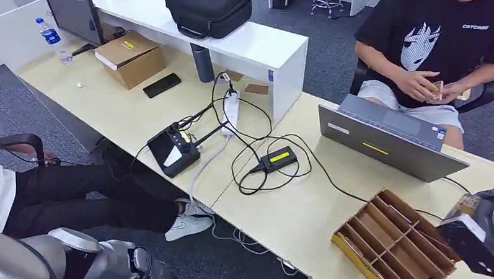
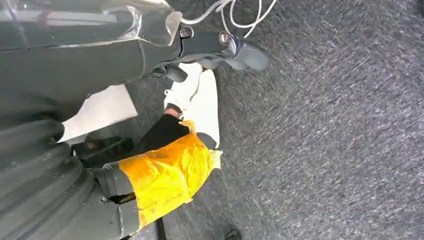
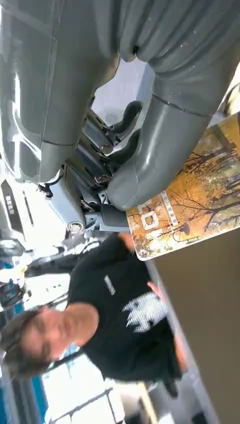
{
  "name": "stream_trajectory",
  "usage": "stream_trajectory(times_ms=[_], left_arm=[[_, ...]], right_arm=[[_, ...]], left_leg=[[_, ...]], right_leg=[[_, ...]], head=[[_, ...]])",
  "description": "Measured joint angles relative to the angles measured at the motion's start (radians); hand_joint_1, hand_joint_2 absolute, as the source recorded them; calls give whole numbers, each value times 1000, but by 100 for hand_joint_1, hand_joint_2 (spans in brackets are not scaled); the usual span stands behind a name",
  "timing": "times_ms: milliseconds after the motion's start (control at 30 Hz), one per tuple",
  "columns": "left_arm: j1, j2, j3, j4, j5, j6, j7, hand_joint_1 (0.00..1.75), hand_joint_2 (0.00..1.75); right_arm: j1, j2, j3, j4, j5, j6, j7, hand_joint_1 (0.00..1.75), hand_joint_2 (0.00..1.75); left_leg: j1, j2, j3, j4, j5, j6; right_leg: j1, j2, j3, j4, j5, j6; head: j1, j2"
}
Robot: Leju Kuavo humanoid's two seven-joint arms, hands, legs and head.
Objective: Pass the card to the sensor for recognition and then transmit it.
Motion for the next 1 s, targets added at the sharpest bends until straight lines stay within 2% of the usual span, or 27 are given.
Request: stream_trajectory(times_ms=[133,300,500,900,933,967,1000], left_arm=[[-32,-1,0,0,-49,-22,-42,0,175],[-68,-10,3,0,-116,-44,-79,0,175],[-114,-30,10,1,-178,-74,-117,0,175],[-191,-68,10,10,-247,-106,-169,0,175],[-197,-71,10,10,-251,-108,-172,0,175],[-202,-73,10,10,-252,-108,-176,0,175],[-207,-75,10,12,-253,-110,-177,0,175]], right_arm=[[-63,41,5,-5,-27,30,-9,175,175],[-162,94,8,10,-47,45,19,175,175],[-287,154,18,101,-47,84,55,175,175],[-448,248,36,290,35,80,119,173,175],[-456,255,38,304,43,80,124,93,175],[-462,260,40,317,50,80,126,0,175],[-467,265,42,330,54,81,126,0,175]], left_leg=[[0,0,0,0,1,-1],[0,0,0,0,1,-2],[0,0,0,0,2,-2],[0,0,0,0,2,-2],[0,0,0,0,2,-2],[0,0,0,0,2,-2],[0,0,0,0,2,-2]], right_leg=[[0,0,0,0,0,0],[0,0,-1,1,0,0],[0,0,-1,1,1,-2],[0,0,-1,2,2,-2],[0,0,-2,2,2,-2],[0,0,-2,2,2,-2],[0,0,-2,2,2,-2]], head=[[0,0],[0,0],[0,0],[0,0],[0,0],[0,0],[0,0]])
